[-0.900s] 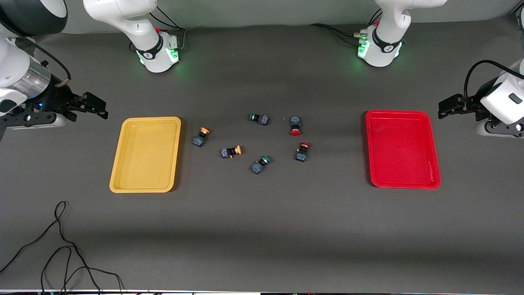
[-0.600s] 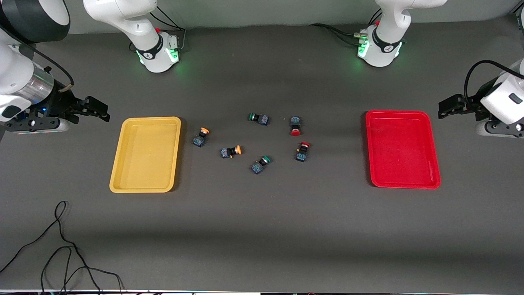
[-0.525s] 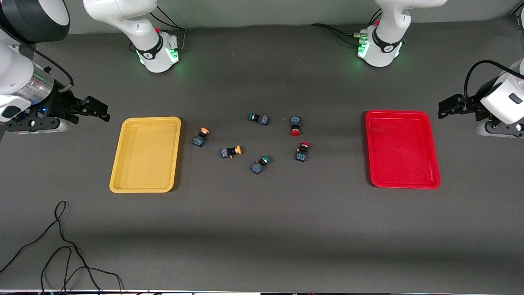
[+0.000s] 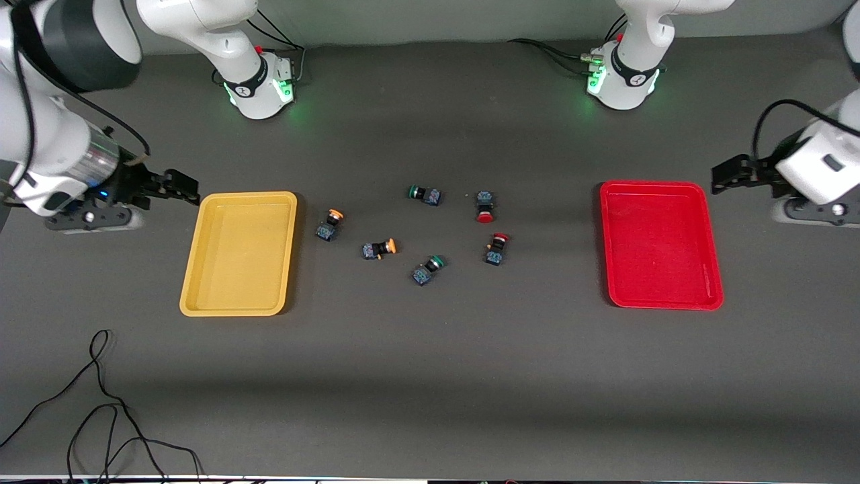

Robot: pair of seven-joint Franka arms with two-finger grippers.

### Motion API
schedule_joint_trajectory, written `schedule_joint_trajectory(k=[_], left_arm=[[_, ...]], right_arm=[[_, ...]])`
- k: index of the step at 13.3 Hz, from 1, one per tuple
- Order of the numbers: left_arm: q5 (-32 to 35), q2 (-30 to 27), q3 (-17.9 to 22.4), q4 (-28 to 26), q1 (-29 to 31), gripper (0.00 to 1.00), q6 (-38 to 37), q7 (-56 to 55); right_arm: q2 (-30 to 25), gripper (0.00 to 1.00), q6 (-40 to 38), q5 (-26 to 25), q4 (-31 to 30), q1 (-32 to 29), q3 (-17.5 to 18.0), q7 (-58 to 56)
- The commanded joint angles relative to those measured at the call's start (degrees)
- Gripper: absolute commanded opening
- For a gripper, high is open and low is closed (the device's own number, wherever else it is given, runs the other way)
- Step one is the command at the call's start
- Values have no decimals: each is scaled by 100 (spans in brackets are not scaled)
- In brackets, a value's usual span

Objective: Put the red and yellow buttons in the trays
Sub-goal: 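Reach the right gripper toward an orange button while the left gripper reaches red, then grasp the orange button with the right gripper while the left gripper lowers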

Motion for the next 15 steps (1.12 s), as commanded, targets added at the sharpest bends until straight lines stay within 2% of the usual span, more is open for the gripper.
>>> schedule_joint_trajectory(k=[1,3,5,8,9,12,15], left_arm=[[-145,-800,-427,-1207,-121,100,602,-658],[-512,-1118,-822,-1781,-156,100,937,-817],[-611,-1067,-1585,-1923,-165,100,1165,-1570],[-638,-996,-2693,-2335,-295,100,2104,-3037],[-638,-891,-2844,-2389,-470,100,2359,-3459],[-559,-478,-2890,-2407,-1252,100,2967,-4454],[-488,-136,-2890,-2416,-1430,100,3117,-4747]], right_arm=[[186,100,261,-25,-107,282,9,488],[196,100,725,-7,-536,528,9,735],[187,100,1174,19,-1028,695,9,989],[362,100,1964,405,-1609,731,9,1008],[519,100,2202,432,-1732,757,9,1026],[1187,100,2817,441,-1813,941,9,1516],[1671,100,3223,441,-1830,1301,9,2237]])
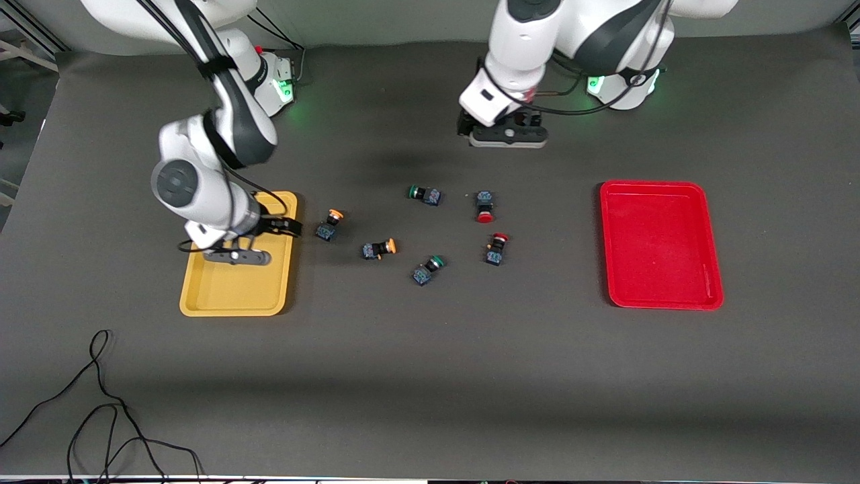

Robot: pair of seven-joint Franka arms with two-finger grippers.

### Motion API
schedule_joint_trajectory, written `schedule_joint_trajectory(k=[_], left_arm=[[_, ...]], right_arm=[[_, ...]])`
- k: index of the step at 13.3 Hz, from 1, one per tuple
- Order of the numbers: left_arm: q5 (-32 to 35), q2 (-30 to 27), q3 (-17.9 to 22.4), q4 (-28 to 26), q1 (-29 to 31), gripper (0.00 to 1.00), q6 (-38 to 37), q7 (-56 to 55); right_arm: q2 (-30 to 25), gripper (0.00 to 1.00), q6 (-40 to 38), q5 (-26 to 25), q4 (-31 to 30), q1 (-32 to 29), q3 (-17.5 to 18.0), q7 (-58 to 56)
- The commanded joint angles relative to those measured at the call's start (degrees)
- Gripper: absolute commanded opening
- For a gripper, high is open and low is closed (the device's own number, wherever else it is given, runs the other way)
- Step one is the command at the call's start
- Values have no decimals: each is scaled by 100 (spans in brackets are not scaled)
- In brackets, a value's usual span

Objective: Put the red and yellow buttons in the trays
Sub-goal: 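Grasp the orange button with the right gripper while the left gripper lowers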

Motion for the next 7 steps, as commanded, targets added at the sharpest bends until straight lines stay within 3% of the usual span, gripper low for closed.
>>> schedule_joint_trajectory(k=[1,5,7], left_arm=[[187,419,88,-33,-105,100,245,-198],[425,841,88,-990,-96,100,1597,-207],[591,1245,88,-1079,-96,100,1977,-225]], right_arm=[[332,100,364,83,-35,328,-17,633],[736,100,989,451,-247,557,-17,863],[772,100,1103,470,-352,662,-17,872]])
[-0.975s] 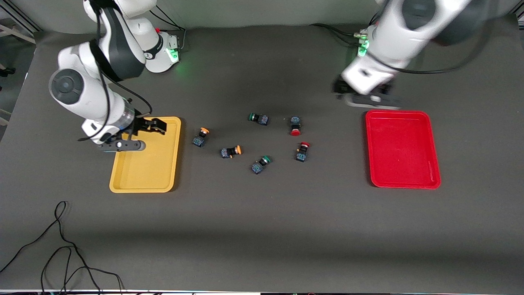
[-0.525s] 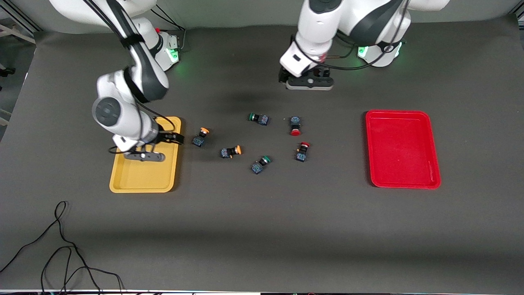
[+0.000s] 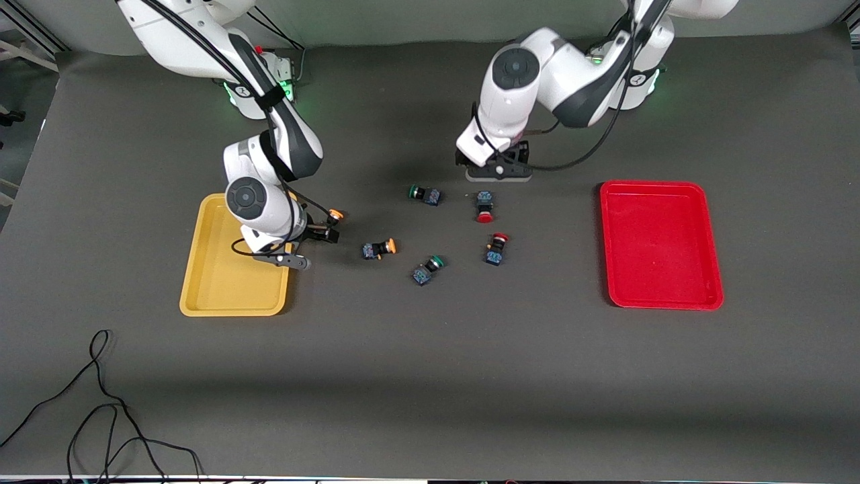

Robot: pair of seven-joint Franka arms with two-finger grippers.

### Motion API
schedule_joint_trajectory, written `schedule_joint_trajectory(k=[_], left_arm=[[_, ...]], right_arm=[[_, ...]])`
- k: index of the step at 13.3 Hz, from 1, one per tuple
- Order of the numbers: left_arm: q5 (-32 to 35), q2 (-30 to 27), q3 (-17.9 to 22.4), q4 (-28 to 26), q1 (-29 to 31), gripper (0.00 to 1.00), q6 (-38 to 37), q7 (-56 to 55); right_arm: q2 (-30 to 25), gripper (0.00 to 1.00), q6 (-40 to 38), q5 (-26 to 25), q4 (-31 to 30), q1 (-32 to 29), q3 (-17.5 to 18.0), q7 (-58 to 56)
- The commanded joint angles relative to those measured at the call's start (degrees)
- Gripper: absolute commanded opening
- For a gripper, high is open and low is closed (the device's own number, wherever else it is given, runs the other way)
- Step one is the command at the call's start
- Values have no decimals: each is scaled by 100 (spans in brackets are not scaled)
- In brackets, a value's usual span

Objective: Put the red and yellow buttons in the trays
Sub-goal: 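Grasp the orange button with the right gripper while the left gripper lowers, then grasp the red button with the left gripper while the right gripper lifts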

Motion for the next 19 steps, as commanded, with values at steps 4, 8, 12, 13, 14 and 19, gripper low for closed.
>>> schedule_joint_trajectory(k=[4,8,12,13,14,19], left_arm=[[1204,1226,59,-137,-71,100,1070,-897],[1567,1684,94,-120,-88,100,1485,-1154],[1576,1843,155,-49,-62,60,1573,-1163],[1576,1843,216,-23,-71,44,1574,-1163],[1576,1852,217,-14,-71,31,1574,-1163],[1445,1424,200,485,104,18,760,-1198]], right_arm=[[259,100,462,369,-190,271,-25,130],[321,85,585,405,-234,325,-25,130],[312,36,612,405,-251,325,-34,121],[286,29,603,405,-251,325,-34,112],[260,25,594,405,-260,325,-34,103],[-687,21,-439,387,-243,228,-497,-89]])
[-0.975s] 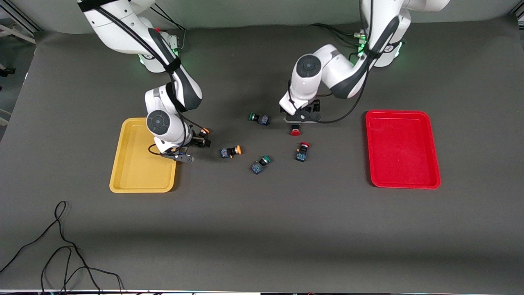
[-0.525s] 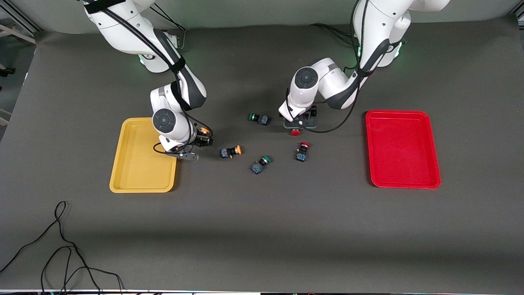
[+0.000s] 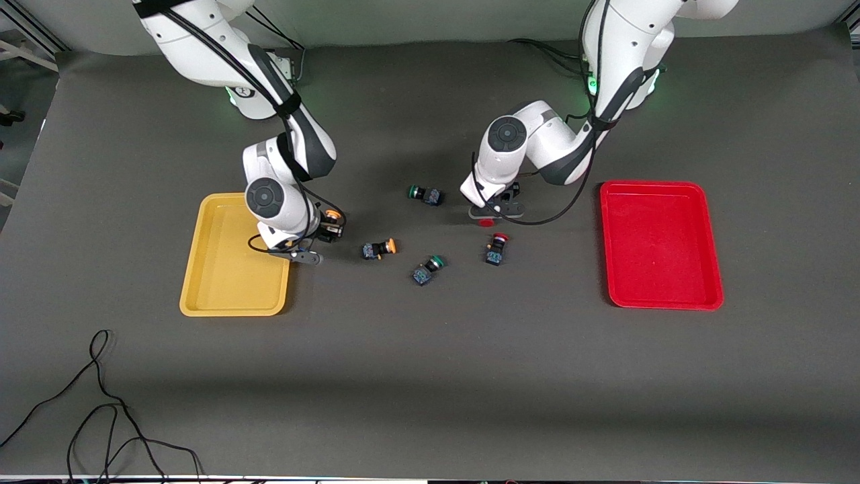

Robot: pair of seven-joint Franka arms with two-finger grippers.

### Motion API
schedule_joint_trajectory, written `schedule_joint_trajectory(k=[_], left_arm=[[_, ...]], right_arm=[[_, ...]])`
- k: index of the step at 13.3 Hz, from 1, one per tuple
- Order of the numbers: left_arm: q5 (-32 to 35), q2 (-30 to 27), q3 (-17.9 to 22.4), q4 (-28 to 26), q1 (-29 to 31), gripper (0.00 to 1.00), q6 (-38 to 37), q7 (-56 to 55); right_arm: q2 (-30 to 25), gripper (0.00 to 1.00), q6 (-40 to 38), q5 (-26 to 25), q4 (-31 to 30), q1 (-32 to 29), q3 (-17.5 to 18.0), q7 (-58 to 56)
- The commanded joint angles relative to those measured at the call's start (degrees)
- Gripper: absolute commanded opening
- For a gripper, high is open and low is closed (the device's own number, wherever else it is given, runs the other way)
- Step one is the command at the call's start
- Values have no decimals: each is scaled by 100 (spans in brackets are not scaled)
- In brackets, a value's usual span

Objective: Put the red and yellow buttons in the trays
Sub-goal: 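Carry the orange button with the right gripper while the left gripper carries red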

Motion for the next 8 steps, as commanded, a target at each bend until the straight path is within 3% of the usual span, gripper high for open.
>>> schedule_joint_trajectory(k=[1,4,6,8], left_arm=[[-178,-647,-42,528,157,17,-1116,-115],[-654,-1255,-42,1013,360,15,-2155,95],[-986,-1632,-25,1023,719,15,-2508,594],[-1312,-1940,2,996,1420,15,-3086,1498]], right_arm=[[-996,21,-938,85,-76,-24,-530,-414],[-1394,21,-1468,23,-93,-15,-1540,-1440],[-1150,21,-1339,23,-129,-15,-2155,-2450],[-763,22,-848,32,-225,-42,-2412,-3200]])
